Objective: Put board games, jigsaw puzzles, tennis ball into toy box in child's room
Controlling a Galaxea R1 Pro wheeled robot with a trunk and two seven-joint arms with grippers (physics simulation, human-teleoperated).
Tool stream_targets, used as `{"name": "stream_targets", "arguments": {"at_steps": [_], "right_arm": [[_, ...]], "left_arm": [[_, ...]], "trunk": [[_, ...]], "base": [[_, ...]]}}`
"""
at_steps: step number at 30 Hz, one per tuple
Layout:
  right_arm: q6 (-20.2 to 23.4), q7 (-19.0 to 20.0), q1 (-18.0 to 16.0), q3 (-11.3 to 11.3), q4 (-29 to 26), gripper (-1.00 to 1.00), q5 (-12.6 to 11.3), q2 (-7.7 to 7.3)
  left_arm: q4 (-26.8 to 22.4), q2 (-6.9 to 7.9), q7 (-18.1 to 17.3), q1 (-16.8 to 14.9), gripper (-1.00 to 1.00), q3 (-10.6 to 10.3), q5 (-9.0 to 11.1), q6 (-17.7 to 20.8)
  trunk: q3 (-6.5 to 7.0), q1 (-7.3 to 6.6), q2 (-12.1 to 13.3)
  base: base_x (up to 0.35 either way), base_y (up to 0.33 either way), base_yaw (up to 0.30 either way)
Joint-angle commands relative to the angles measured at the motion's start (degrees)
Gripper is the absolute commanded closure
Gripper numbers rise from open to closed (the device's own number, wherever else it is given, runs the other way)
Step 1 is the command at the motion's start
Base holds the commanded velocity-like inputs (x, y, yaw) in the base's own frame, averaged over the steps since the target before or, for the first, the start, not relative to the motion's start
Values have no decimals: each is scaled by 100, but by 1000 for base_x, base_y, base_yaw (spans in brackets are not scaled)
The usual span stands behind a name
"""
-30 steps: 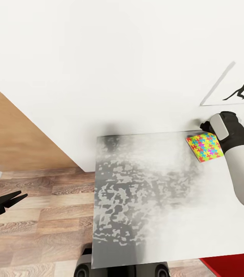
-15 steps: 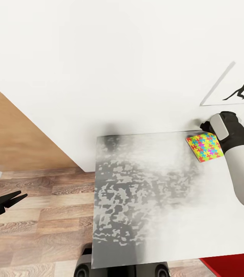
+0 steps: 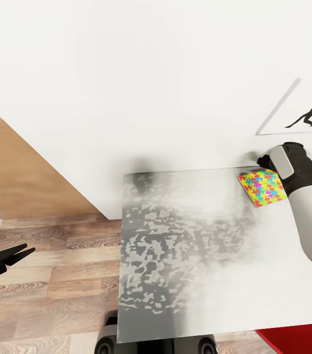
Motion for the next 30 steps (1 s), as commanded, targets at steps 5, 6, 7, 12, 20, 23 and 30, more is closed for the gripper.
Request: {"name": "stream_targets", "arguments": {"at_steps": [5, 6, 7, 12, 20, 23, 30], "right_arm": [[17, -42, -5, 22, -4, -100, -59, -44], [16, -40, -5, 21, -4, -100, -59, -48], [16, -39, -5, 20, -4, -100, -59, -51], [16, -36, -5, 19, -9, -100, -59, -61], [16, -34, -3, 25, -12, -100, -52, -65], [16, -34, 0, 26, -12, -100, -54, -61], [16, -34, 3, 27, -12, -100, -51, -49]], "left_arm": [[0, -1, -25, -2, -100, -1, -6, 61], [-2, -1, -25, -2, -100, -2, -6, 61], [-2, -1, -25, -2, -100, -2, -6, 61], [0, -2, -25, -2, -100, -3, -6, 61], [-1, -2, -25, -2, -100, -2, -6, 61], [-1, -2, -25, -2, -100, -3, -6, 61], [0, -2, -25, -2, -100, 2, -6, 61]], "trunk": [[-16, 3, -8], [-18, 3, -8], [-20, 3, -8], [-31, 3, -8], [-48, 3, -8], [-53, 3, -8], [-58, 3, -8]], "base": [[0, 0, 0], [0, 0, 0], [0, 0, 0], [0, 0, 0], [0, 0, 0], [0, 0, 0], [0, 0, 0]]}}
